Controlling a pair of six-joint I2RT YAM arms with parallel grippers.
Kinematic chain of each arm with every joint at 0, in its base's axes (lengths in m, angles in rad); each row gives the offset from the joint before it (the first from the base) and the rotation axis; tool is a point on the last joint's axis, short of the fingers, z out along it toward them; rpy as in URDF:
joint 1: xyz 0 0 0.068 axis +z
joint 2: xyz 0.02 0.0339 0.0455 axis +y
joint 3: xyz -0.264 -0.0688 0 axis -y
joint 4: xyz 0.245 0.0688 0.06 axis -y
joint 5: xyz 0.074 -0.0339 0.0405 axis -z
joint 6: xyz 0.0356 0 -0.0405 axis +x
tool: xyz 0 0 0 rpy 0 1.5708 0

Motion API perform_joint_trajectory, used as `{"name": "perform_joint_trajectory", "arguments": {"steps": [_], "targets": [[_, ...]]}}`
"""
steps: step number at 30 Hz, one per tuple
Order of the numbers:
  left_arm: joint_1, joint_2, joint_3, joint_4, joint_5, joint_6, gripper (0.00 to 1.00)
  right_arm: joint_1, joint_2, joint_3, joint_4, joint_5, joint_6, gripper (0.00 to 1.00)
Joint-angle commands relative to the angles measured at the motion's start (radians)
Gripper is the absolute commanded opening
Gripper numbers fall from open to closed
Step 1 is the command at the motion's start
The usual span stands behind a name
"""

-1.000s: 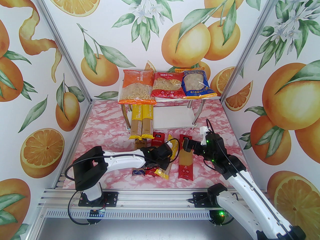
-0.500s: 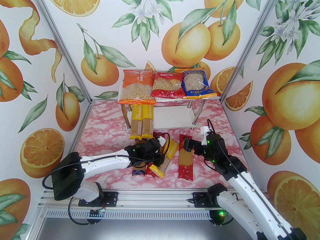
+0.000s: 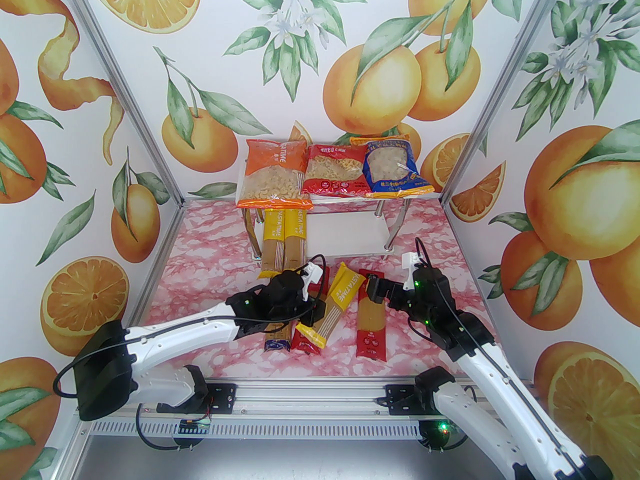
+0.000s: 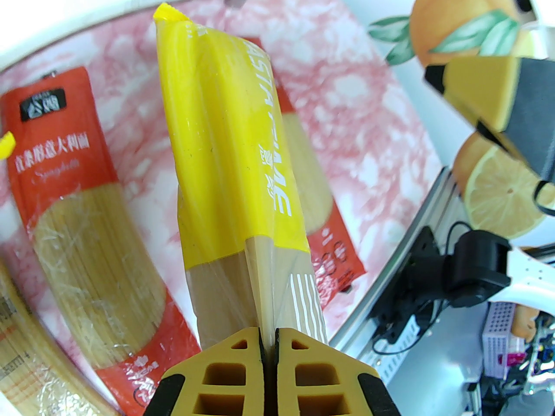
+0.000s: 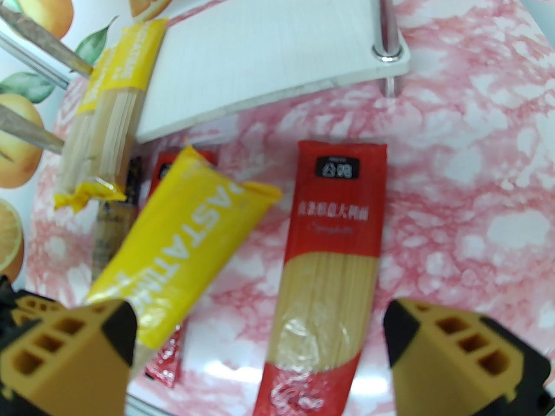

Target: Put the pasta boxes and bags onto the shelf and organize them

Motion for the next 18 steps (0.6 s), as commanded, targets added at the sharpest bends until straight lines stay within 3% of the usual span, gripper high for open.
{"name": "perform_joint_trajectory", "arguments": {"steps": [1, 13, 18], "targets": [[0.014, -0.066, 0.016, 0.17, -0.027, 0.015, 0.0, 0.002, 0.0, 0.021, 0.019, 0.01, 0.014, 1.0], [0.062, -0.088, 0.014, 0.243, -0.14, 0.028, 0.0, 0.002, 0.021, 0.027, 0.036, -0.003, 0.019, 1.0], [0.08, -0.007, 0.053, 0.328, -0.27, 0.065, 0.0, 0.002, 0.054, 0.039, 0.06, -0.029, 0.022, 1.0]]}}
